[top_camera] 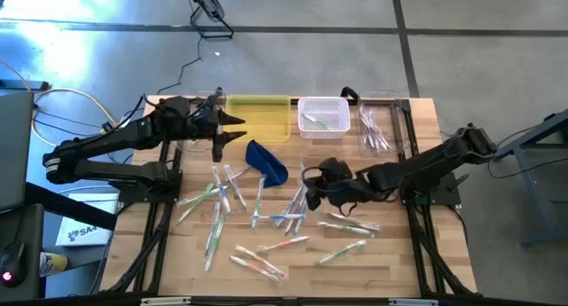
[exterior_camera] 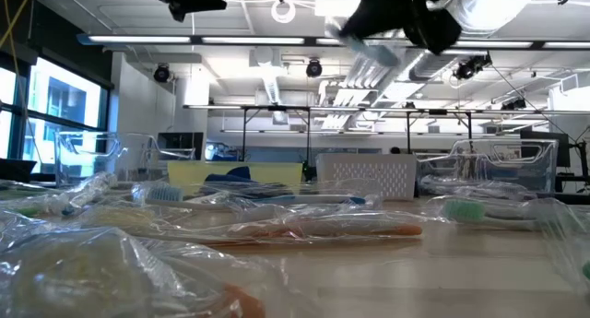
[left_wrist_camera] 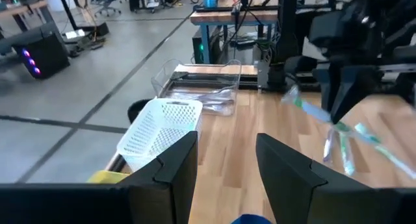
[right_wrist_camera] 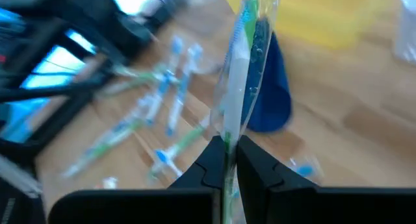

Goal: Pick & Place Toothbrushes
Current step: Put the green toothbrush into the white bin

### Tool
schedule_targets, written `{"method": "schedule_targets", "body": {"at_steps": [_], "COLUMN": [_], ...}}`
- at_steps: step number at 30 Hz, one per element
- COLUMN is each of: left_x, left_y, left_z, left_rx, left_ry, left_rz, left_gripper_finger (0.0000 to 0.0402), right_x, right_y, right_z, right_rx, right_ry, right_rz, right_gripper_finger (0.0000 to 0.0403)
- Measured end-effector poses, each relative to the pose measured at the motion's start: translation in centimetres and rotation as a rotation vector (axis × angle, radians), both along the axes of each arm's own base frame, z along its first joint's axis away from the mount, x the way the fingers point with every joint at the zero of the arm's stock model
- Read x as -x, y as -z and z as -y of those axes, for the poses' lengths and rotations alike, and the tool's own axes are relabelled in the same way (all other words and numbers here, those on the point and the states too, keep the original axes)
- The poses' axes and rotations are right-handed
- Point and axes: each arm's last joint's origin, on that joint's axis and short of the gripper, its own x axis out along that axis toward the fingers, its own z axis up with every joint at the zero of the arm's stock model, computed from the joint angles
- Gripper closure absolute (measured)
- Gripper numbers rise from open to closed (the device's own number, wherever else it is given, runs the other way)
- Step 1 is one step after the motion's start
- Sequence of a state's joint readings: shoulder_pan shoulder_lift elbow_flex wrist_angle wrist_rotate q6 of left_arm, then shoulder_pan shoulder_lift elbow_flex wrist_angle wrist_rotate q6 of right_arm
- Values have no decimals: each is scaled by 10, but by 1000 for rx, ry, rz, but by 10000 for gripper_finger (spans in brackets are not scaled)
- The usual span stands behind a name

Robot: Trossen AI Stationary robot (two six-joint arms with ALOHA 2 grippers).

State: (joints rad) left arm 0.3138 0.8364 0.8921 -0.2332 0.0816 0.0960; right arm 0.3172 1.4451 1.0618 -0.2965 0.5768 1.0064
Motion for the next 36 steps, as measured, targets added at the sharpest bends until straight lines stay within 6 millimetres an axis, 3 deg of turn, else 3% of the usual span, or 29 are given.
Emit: {"method": "schedule_targets", "body": {"at_steps": [7, 12, 18, 24, 31, 36], "left_x": [-10, -28, -54, -77, -103, -108], "left_y": [-10, -16, -6, 6, 12, 7], "left_z": [-2, -6, -10, -16, -4, 5], "left_rx": [96, 88, 114, 150, 75, 14], "left_ry": [22, 90, 232, 262, 344, 384], "left_rz": [148, 263, 276, 281, 381, 465], "left_gripper_finger": [249, 249, 249, 249, 249, 249], "right_x": [13, 23, 23, 23, 25, 28], "right_y": [-44, -58, -60, -60, -61, -63], "right_z": [6, 15, 18, 18, 24, 24], "right_rx": [156, 231, 254, 305, 346, 369], "right_ry": [-52, -24, -27, -60, -61, -100], "right_rz": [179, 205, 198, 175, 155, 137], "right_gripper_finger": [390, 390, 390, 390, 390, 390]}}
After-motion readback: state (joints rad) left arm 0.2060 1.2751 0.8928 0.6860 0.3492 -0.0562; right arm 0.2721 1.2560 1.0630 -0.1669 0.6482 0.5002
